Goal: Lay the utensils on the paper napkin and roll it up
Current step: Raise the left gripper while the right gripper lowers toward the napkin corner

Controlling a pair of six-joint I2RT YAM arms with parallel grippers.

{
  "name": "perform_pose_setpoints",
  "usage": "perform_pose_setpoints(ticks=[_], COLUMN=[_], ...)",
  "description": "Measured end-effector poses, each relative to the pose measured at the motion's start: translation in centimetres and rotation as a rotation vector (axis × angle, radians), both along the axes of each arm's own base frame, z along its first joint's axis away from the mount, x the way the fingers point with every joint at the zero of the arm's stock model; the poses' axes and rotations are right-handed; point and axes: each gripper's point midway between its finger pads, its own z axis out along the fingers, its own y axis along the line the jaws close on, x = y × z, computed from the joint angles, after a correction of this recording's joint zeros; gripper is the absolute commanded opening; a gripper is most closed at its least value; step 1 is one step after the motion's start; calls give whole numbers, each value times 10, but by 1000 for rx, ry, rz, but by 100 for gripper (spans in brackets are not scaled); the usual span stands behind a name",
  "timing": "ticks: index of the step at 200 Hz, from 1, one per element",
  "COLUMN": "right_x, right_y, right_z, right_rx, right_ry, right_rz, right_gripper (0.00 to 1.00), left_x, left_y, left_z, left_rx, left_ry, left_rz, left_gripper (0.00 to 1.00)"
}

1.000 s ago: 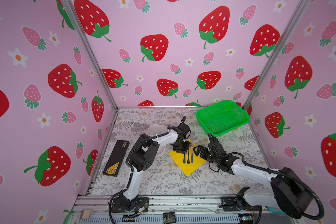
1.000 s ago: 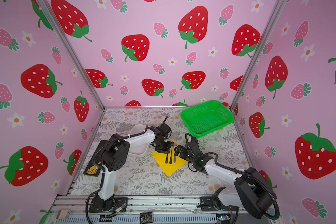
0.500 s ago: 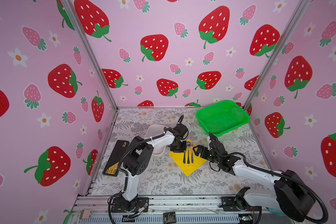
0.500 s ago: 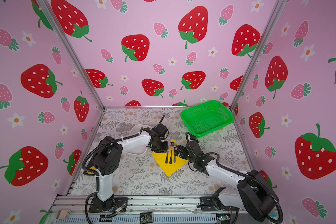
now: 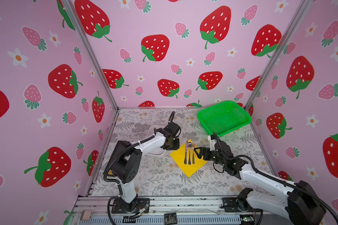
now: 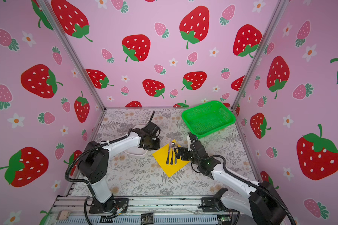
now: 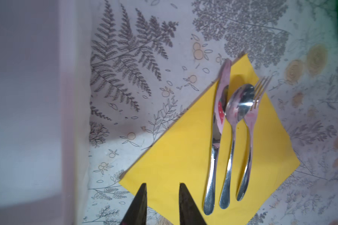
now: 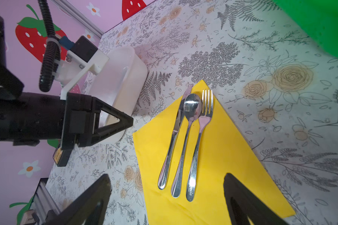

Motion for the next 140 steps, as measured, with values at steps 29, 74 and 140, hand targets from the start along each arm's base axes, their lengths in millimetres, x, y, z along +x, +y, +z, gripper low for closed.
perform_pose_setpoints(ticks=[29, 74, 140], right_x=[-14, -37, -61], right_y=[7, 8, 5], right_z=[-7, -32, -58], right_rx=[-18, -19, 30], right_ry=[29, 135, 285], right_rz=[52, 58, 18], right_gripper=[91, 90, 87], left_x=[8, 5, -13], left_y=[16, 46, 45], left_z=[-3, -15, 8], left_rx=[13, 45, -13], left_ry=[1, 36, -5], left_rz=[40, 95, 72], left_gripper=[30, 31, 32])
